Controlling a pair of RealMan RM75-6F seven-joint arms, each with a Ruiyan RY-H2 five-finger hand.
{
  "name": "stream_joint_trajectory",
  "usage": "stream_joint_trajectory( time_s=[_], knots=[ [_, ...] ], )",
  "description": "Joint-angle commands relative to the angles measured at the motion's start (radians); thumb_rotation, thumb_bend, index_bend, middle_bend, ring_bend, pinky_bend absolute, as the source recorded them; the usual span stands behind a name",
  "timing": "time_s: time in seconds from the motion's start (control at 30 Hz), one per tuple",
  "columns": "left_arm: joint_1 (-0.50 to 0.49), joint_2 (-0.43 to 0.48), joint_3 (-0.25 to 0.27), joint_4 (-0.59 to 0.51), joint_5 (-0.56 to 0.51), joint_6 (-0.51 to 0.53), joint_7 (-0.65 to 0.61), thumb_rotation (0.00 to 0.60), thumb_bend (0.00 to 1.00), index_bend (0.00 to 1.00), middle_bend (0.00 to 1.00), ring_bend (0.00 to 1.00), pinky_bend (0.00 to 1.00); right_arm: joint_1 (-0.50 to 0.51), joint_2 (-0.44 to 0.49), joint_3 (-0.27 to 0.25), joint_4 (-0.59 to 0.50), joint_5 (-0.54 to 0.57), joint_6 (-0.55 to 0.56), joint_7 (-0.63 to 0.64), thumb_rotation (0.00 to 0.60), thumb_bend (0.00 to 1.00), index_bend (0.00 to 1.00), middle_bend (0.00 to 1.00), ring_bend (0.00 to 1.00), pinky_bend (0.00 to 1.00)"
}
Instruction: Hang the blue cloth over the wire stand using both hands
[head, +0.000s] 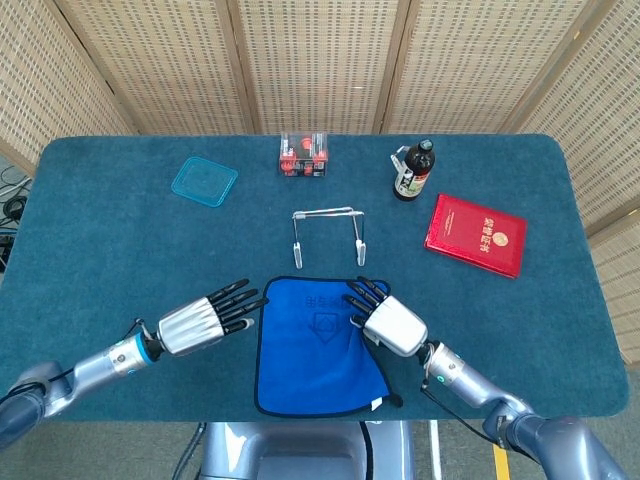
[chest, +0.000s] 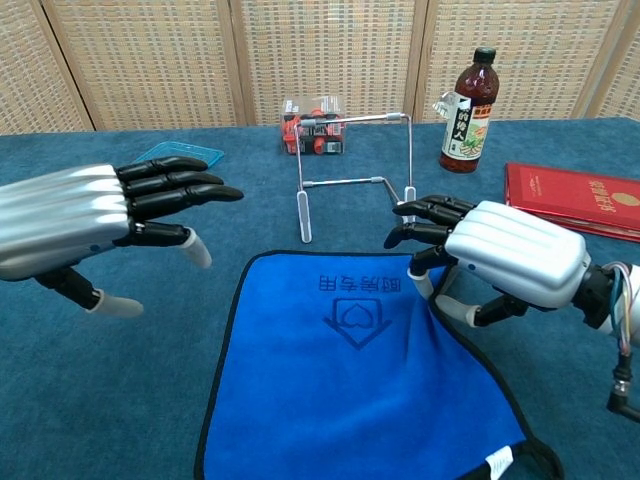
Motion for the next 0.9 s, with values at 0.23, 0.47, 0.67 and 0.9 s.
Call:
stream_joint_trajectory(
  time_s=[0.23, 0.47, 0.67, 0.9],
  knots=[
    [-0.077, -0.127, 0.063, 0.154, 0.002, 0.003, -0.038, 0.6, 0.15, 0.36, 0.0, 0.0, 0.0, -0.001, -0.009, 0.003, 0.008, 0.009, -0.005, 0.003, 0.6, 0.52, 0.62, 0.22, 0.05, 0.08],
    [-0.088, -0.19, 0.089, 0.226, -0.034, 0.008, -0.07, 0.6, 0.15, 0.36, 0.0, 0.0, 0.0, -0.003, -0.009, 0.003, 0.017, 0.01, 0.001, 0.01, 0.6, 0.52, 0.62, 0.22, 0.05, 0.08],
    [-0.108, -0.222, 0.115, 0.26, -0.054, -0.011, -0.081, 0.6, 0.15, 0.37, 0.0, 0.0, 0.0, -0.006, -0.009, 0.008, 0.018, 0.018, 0.003, 0.016, 0.6, 0.52, 0.62, 0.22, 0.05, 0.08],
    [-0.115, -0.249, 0.142, 0.292, -0.08, -0.034, -0.08, 0.6, 0.15, 0.37, 0.0, 0.0, 0.0, -0.006, -0.007, 0.006, 0.024, 0.02, 0.003, 0.023, 0.6, 0.52, 0.62, 0.22, 0.05, 0.08]
  ],
)
